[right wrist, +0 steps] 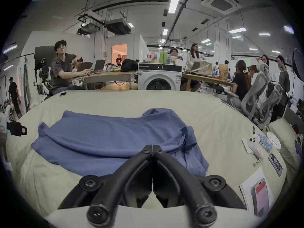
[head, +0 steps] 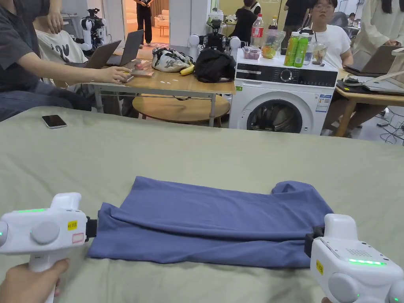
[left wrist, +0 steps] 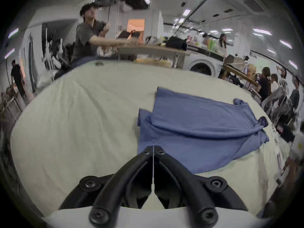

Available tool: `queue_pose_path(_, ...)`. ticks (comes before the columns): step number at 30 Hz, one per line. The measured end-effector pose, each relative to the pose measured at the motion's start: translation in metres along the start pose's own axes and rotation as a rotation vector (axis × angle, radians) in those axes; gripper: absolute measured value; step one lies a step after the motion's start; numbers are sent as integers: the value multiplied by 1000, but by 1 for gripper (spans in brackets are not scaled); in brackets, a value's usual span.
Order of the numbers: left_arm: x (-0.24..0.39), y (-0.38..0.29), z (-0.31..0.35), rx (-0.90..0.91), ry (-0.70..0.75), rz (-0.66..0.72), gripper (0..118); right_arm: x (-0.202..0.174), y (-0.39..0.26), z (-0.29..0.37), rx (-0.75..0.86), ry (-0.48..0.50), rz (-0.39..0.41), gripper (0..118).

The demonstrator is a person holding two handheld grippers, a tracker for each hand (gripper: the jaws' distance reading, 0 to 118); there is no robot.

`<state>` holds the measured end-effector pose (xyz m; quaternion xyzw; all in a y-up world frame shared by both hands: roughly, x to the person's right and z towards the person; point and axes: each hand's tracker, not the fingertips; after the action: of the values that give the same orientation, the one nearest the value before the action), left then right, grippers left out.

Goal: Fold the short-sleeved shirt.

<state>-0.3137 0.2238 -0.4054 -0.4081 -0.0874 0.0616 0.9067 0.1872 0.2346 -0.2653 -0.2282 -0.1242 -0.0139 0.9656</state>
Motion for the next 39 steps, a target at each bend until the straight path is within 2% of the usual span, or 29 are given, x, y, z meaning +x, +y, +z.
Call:
queue_pose_path(1,-1,3,-1,-32,-3,22,0,2,-1,-1,-7,-2,-1,0)
queue_pose_path(2,-6,8,-10,-85,-34,45,7,4,-2,-2,-14,-7,0,0)
queue_pose_path(3,-8,10,-16,-104,-56,56,21,5,-2,-2,-18,-12,3,0)
queue_pose_path(4,-10,13,-25,-142,-54,69,44,7,-3,-1,-27,-19,9,0)
queue_pose_path(5,-8,12,-28,-166,-38,72,54,8,-3,-2,-31,-22,10,0)
queue_pose_path(8,-1,4,-55,-296,-8,60,56,16,-5,-2,-49,-33,3,0)
queue_pose_path(9,-5,1,-71,-334,-8,53,56,19,-6,-3,-56,-38,2,0)
queue_pose_path(10,0,-1,-72,-300,46,-4,56,22,-6,-4,-65,-44,2,0)
queue_pose_path(12,14,-3,-65,-250,101,-26,55,29,-6,-4,-82,-53,5,0)
queue_pose_path(13,25,-9,-57,-244,125,-51,48,34,-6,-4,-91,-57,4,0)
queue_pose_path(14,33,-12,-56,-225,118,-119,36,40,-5,-6,-103,-64,1,0)
queue_pose_path(16,41,-16,-54,-209,122,-206,5,53,-1,-13,-133,-81,-11,0)
queue_pose_path(17,31,-10,-59,-212,108,-196,0,61,3,-18,-161,-83,-19,0)
queue_pose_path(18,26,-9,-57,-203,95,-180,0,67,6,-23,-178,-80,-31,6)
queue_pose_path(20,19,-8,-51,-181,64,-143,0,83,13,-38,-260,-55,-56,54)
queue_pose_path(21,19,-10,-41,-168,60,-134,0,88,15,-45,-283,-41,-60,66)
queue_pose_path(22,18,-10,-37,-161,59,-131,0,92,16,-53,-316,-26,-51,68)
queue_pose_path(25,20,-9,-26,-144,56,-140,0,99,14,-79,-386,-31,-11,68)
queue_pose_path(30,23,-9,-22,-142,47,-138,0,99,-12,-119,-587,17,-24,68)
queue_pose_path(32,23,-12,-23,-146,48,-134,0,97,-15,-105,-491,-3,-47,67)
queue_pose_path(33,23,-12,-24,-149,46,-131,0,96,-15,-103,-514,-1,-42,64)
queue_pose_path(36,24,-16,-26,-153,43,-127,0,94,-18,-95,-520,43,-65,32)
queue_pose_path(37,23,-17,-27,-154,42,-127,0,93,-21,-94,-520,70,-68,14)
queue_pose_path(38,23,-17,-28,-155,38,-123,0,91,-24,-94,-513,80,-63,6)
queue_pose_path(39,23,-18,-28,-154,36,-119,0,88,-26,-94,-501,57,-43,5)
